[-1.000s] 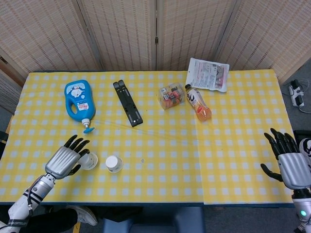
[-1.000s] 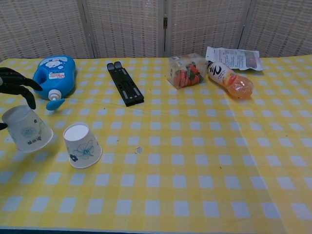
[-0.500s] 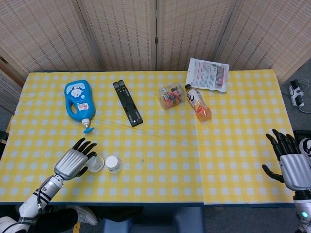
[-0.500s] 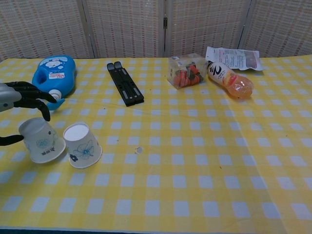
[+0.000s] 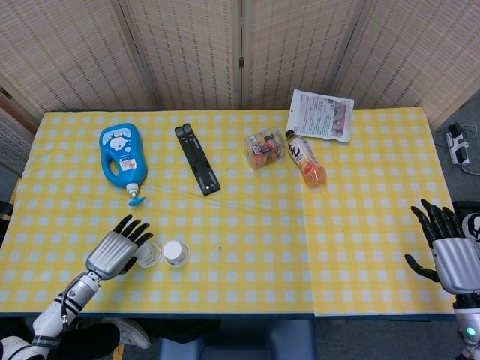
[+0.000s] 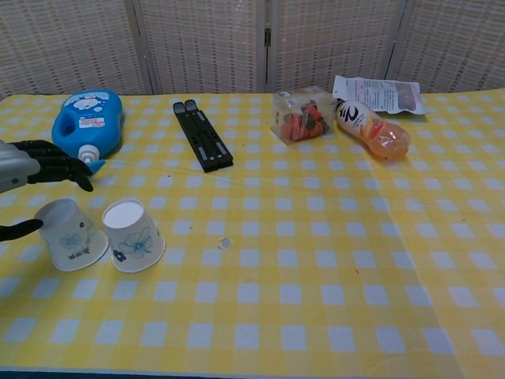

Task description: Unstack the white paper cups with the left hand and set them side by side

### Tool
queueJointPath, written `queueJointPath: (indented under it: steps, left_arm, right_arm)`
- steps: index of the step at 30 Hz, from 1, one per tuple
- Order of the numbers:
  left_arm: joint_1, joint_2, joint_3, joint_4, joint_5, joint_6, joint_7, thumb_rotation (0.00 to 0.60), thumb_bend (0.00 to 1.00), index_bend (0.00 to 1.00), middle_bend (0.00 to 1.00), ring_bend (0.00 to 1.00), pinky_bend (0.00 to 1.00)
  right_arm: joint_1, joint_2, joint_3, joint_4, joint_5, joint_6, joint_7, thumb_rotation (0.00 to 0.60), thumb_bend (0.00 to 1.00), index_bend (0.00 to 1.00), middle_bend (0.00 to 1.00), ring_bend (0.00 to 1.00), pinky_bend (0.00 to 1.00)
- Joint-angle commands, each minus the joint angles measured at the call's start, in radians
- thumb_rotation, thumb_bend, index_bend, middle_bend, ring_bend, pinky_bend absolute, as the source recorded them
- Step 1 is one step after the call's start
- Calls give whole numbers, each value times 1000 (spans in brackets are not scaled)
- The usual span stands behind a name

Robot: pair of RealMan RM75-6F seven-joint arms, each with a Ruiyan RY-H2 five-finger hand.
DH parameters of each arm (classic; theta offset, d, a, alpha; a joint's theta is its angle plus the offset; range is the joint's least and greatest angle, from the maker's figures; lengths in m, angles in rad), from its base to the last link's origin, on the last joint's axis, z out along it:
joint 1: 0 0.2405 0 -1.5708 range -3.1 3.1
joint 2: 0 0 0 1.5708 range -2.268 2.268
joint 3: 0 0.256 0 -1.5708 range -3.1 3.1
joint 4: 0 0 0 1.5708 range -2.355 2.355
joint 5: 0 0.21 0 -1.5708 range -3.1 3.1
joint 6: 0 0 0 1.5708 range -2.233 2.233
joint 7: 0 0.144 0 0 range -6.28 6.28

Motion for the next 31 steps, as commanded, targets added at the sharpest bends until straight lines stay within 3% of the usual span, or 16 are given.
queueJointPath:
  steps: [1, 9, 17, 31]
  left_arm:
    - [3, 5, 2, -11, -2, 3, 5, 600, 485, 183, 144, 103, 0]
    - [37, 65, -44, -54, -11, 108, -87, 600, 471, 164, 144, 100, 0]
    - [139, 69, -127, 37, -100, 316, -194, 600, 476, 154, 144, 101, 0]
    - [341, 29, -36, 118, -3, 555, -243, 600, 476, 151, 144, 98, 0]
  right_arm:
    - [-2, 2, 1, -1, 0, 3, 0, 600, 285, 0, 0, 29, 0]
    - [2, 9, 2, -4, 11, -12, 7, 600, 284, 0, 0, 29, 0]
    - [16, 14, 5, 17, 26, -49, 87, 600, 284, 0, 0, 57, 0]
    - [25, -5, -13, 36, -18, -48, 169, 600, 284, 0, 7, 83, 0]
